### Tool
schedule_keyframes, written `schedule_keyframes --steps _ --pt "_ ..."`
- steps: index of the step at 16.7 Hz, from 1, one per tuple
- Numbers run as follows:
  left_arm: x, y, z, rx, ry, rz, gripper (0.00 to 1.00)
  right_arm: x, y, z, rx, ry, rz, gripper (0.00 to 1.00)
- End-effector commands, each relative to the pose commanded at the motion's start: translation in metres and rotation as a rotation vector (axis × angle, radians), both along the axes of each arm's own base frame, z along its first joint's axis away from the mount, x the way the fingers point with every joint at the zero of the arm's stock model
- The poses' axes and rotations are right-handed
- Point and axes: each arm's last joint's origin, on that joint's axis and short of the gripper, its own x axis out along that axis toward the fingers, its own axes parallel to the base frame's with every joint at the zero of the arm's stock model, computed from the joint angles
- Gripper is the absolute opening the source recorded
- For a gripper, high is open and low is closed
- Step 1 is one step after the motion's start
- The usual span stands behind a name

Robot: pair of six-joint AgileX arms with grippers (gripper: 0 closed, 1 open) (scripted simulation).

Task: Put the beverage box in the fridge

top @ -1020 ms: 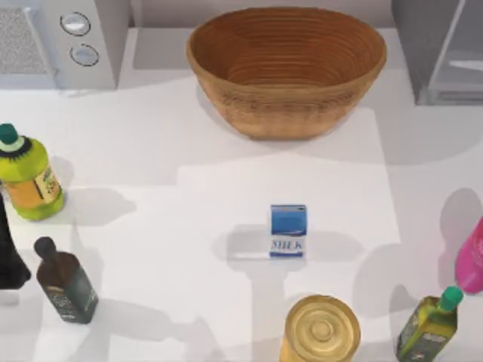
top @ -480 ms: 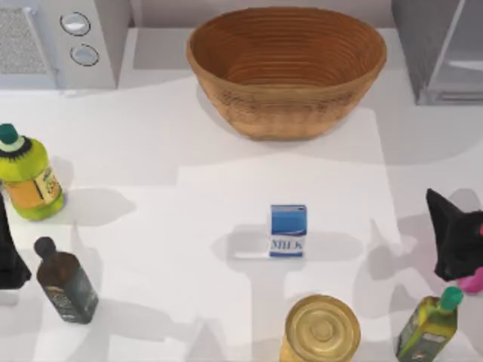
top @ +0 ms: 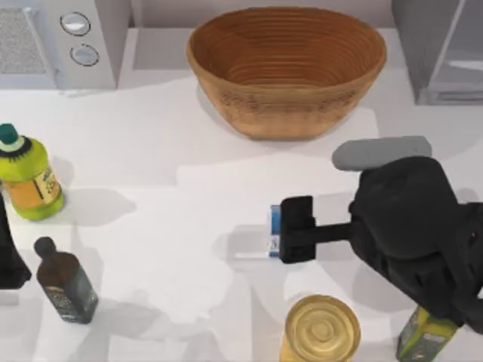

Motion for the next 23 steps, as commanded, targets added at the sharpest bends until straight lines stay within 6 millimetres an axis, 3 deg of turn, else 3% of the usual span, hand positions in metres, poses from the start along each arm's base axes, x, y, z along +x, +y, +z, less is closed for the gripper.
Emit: schedule_keyframes --steps 4,7,10,16,19,23 --pt "0.000 0.000 0.000 0.000 0.000 0.000 1.00 0.012 0.051 -0.037 -0.085 0.052 -0.112 1.00" --pt "0.000 0.000 0.000 0.000 0.000 0.000 1.00 0.018 0.072 -0.065 -0.146 0.058 -0.190 1.00" --pt "0.000 0.000 0.000 0.000 0.000 0.000 1.00 0.021 0.079 -0.082 -0.185 0.056 -0.236 1.00" --pt "0.000 0.000 0.000 0.000 0.000 0.000 1.00 0.023 0.078 -0.083 -0.188 0.058 -0.242 1.00" --pt "0.000 0.000 0.000 0.000 0.000 0.000 1.00 0.039 0.082 -0.082 -0.177 0.052 -0.241 1.00" --pt "0.000 0.000 0.000 0.000 0.000 0.000 1.00 0.063 0.087 -0.101 -0.186 0.058 -0.241 1.00"
